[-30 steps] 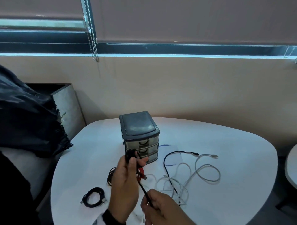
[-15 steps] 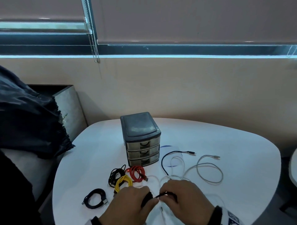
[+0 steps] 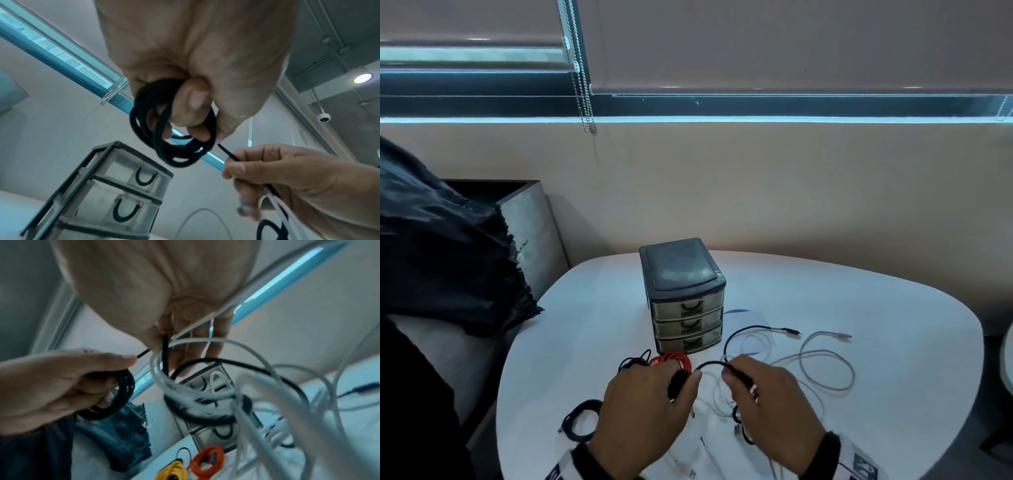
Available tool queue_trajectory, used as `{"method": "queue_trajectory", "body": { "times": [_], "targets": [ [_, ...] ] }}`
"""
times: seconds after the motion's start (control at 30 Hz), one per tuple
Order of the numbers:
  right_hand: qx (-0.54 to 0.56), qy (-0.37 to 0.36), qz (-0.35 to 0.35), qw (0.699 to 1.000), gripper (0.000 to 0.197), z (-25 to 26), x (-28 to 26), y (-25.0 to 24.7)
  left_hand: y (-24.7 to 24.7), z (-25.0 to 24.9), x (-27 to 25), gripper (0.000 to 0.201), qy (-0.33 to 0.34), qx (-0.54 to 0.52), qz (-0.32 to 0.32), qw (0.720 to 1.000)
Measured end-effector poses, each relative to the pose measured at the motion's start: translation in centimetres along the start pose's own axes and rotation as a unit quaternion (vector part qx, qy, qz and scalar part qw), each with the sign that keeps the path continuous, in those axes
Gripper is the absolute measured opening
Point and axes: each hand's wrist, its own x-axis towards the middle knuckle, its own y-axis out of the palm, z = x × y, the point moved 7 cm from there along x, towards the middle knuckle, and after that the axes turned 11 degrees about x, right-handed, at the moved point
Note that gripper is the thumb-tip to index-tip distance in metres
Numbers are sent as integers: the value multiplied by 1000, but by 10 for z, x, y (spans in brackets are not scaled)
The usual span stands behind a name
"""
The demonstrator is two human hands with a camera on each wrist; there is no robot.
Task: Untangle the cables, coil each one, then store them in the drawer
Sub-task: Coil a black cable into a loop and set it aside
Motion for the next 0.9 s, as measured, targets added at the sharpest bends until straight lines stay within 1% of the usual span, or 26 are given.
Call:
{"method": "queue_trajectory", "body": {
  "times": [0.03, 0.1, 0.2, 0.23, 0.27, 0.3, 0.37, 0.4, 0.47, 0.53, 0.57, 0.63, 0.7, 0.73, 0.8, 0.9],
  "targets": [
    [22, 9, -11, 1000, 19, -1, 4, -3, -3, 1, 4, 59, -1, -11, 2, 1000],
    [32, 23, -12, 999, 18, -8, 14, -10, -7, 4, 13, 52, -3, -47, 11, 999],
    [-8, 48, 31, 998, 19, -24, 26, -9, -13, 16, 25, 51, -14, -86, 3, 996],
    [-5, 52, 47, 998, 19, -27, 29, -7, -13, 20, 29, 50, -20, -97, 0, 995],
    [24, 56, 60, 996, 19, -27, 33, -5, -12, 24, 33, 50, -26, -111, 0, 994],
    [76, 65, 72, 992, 19, -27, 36, -4, -10, 26, 36, 49, -31, -123, 3, 992],
    [171, 92, 87, 977, 21, -27, 42, -3, -7, 27, 41, 48, -31, -142, 12, 989],
    [188, 97, 94, 973, 22, -27, 44, -4, -8, 27, 43, 48, -29, -153, 16, 988],
    [160, 93, 125, 975, 16, -30, 42, -2, -15, 31, 48, 47, -32, -166, 9, 986],
    [79, 84, 171, 979, 16, -37, 35, 4, -29, 42, 57, 49, -42, -147, -13, 988],
    [51, 83, 179, 979, 17, -43, 32, 7, -36, 48, 62, 49, -43, -136, -26, 989],
    [42, 80, 170, 981, 16, -53, 29, 8, -48, 52, 71, 49, -33, -131, -35, 990],
    [86, 76, 157, 981, 21, -55, 31, 5, -54, 50, 77, 49, -19, -137, -38, 990],
    [119, 82, 144, 979, 24, -54, 33, 1, -59, 50, 80, 49, -18, -139, -50, 989],
    [179, 104, 99, 973, 31, -49, 37, -10, -68, 54, 85, 49, -27, -152, -86, 984],
    [207, 126, -12, 970, 40, -48, 44, -38, -77, 61, 89, 49, -55, -178, -127, 974]
  ]
}}
